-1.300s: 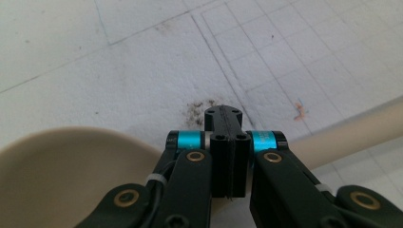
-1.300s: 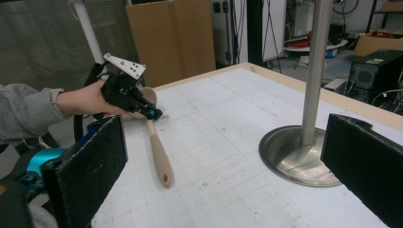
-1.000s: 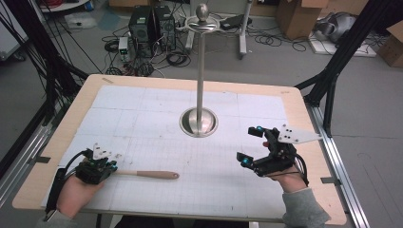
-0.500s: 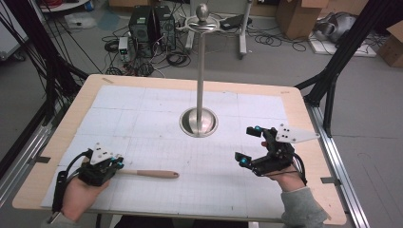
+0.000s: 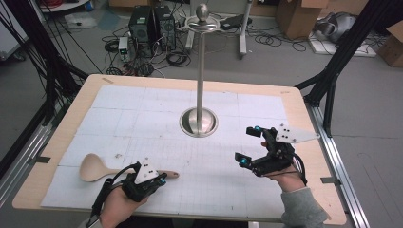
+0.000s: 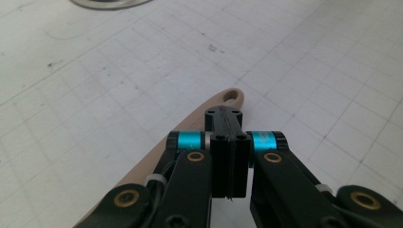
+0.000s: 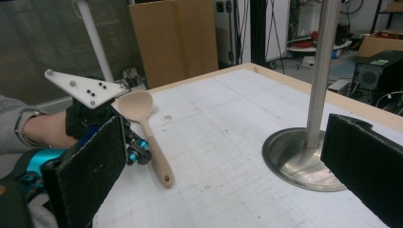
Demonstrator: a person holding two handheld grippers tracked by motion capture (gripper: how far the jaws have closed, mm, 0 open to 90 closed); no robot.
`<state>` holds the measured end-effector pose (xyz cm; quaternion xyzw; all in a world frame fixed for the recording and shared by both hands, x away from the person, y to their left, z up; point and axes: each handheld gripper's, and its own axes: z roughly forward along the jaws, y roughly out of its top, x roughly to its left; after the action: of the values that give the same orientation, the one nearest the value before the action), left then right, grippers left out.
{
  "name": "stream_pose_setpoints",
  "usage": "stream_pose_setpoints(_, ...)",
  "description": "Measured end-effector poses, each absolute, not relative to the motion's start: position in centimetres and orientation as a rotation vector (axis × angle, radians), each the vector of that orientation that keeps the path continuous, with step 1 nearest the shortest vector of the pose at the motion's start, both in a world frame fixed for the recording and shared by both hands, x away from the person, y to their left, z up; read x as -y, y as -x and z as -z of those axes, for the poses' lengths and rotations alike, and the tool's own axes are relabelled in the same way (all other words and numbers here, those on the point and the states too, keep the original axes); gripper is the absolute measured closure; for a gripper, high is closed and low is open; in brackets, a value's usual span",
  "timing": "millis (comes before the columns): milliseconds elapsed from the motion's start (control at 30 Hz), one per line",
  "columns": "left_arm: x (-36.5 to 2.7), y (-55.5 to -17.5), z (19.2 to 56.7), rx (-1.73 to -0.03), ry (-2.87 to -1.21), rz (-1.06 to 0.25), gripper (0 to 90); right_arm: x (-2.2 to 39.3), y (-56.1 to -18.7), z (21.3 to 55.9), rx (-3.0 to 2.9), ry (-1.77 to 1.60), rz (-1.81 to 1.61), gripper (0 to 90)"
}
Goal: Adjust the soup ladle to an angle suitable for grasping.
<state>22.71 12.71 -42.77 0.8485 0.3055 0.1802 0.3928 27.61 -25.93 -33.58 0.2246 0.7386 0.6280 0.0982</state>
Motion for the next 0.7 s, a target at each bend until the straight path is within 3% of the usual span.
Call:
stream_pose_setpoints(300,-9.9,-22.7,44.4,-0.721,-2.208,-0.436,90.0,26.1,-27.5,33.5,-2.178,-0.660,-1.860,0.4)
stream_pose_setpoints(700,-9.7,-23.0,45.1,-0.704,-2.187,-0.468,89.9,26.0,-27.5,33.6,-2.188,-0.658,-1.859,0.4)
